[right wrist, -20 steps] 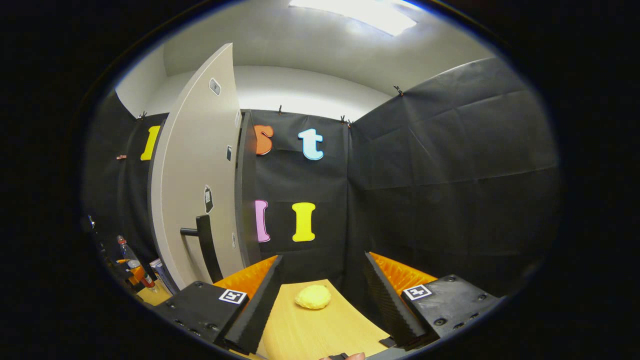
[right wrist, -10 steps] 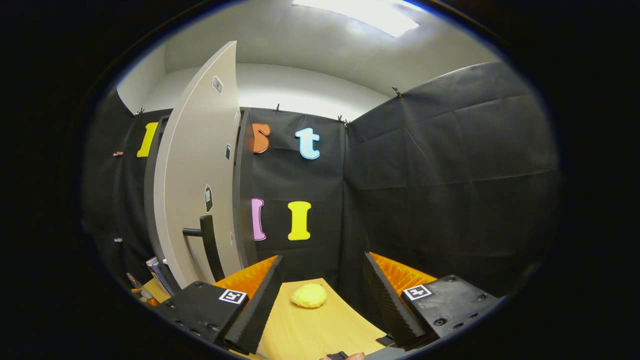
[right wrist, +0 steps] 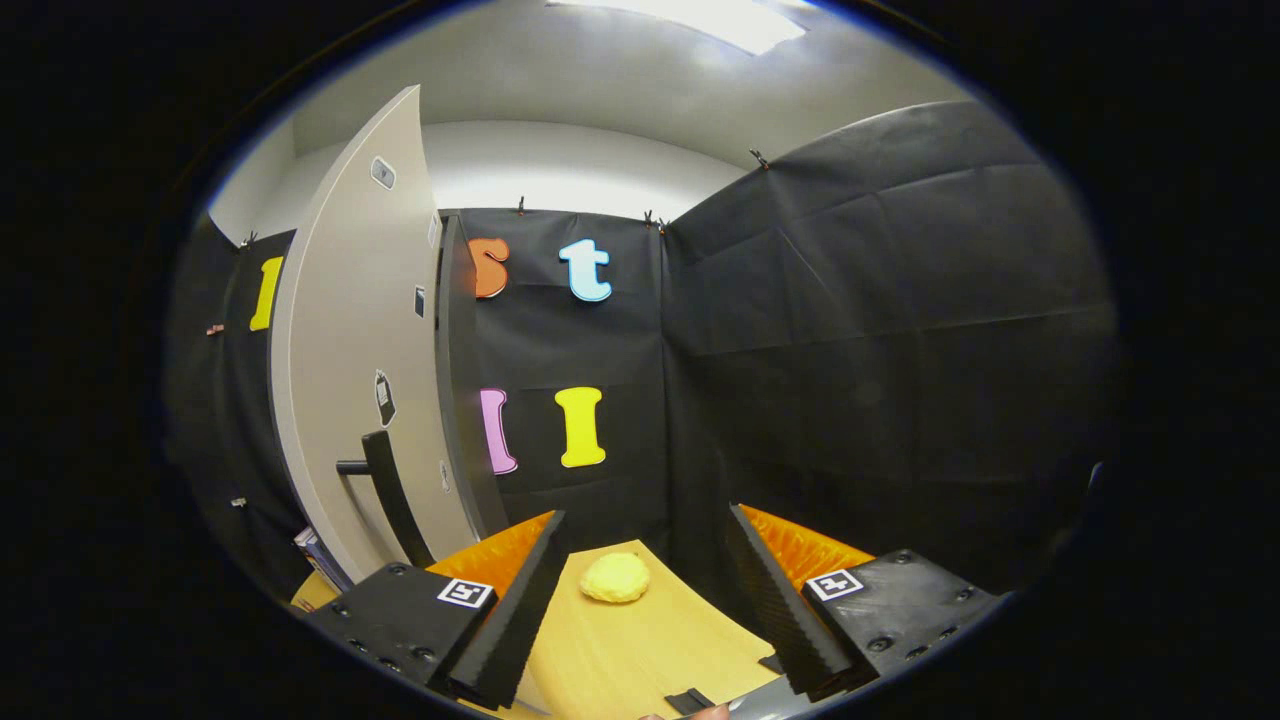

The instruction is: Open the cabinet door with the right hand, grasp the bottle in the cabinet with the left hand and place it on the coaster, then close the cabinet door with the right hand.

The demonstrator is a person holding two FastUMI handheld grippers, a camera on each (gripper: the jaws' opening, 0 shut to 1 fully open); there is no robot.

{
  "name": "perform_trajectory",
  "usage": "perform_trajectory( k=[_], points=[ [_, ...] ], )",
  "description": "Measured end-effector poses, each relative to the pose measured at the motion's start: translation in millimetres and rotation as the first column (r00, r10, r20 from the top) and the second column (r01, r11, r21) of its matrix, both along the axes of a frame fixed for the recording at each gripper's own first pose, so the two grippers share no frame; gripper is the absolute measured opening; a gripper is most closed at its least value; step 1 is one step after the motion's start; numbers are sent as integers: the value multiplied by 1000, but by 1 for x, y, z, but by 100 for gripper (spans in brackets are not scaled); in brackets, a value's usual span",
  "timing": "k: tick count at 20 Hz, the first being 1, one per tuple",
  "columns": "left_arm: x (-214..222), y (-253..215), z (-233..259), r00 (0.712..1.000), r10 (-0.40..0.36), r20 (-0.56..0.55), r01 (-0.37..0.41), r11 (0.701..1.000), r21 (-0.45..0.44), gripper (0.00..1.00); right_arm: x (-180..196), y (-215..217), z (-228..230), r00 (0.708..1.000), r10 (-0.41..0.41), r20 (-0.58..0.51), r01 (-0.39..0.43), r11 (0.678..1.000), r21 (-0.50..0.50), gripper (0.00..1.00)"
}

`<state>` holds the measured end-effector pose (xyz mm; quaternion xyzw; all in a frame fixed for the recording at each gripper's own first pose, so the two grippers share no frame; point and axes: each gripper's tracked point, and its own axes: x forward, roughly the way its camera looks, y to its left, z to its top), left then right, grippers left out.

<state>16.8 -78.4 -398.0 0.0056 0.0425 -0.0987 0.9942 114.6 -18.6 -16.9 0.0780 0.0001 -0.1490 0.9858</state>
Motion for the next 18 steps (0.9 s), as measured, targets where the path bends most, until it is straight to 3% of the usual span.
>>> perform_trajectory(
  k=[13,16,18],
  points=[
    [-8,6,-36,997,11,-75,-10,1000,9,81,-3,3,-3,1000,18,-22,-19,1000,-24,98],
    [-10,5,-32,996,10,-84,-10,1000,4,95,-3,5,-3,999,25,-21,-25,1000,-19,98],
    [-10,7,-27,995,10,-94,-10,1000,8,95,-3,6,-4,999,28,-21,-28,999,-16,98]
  ],
)
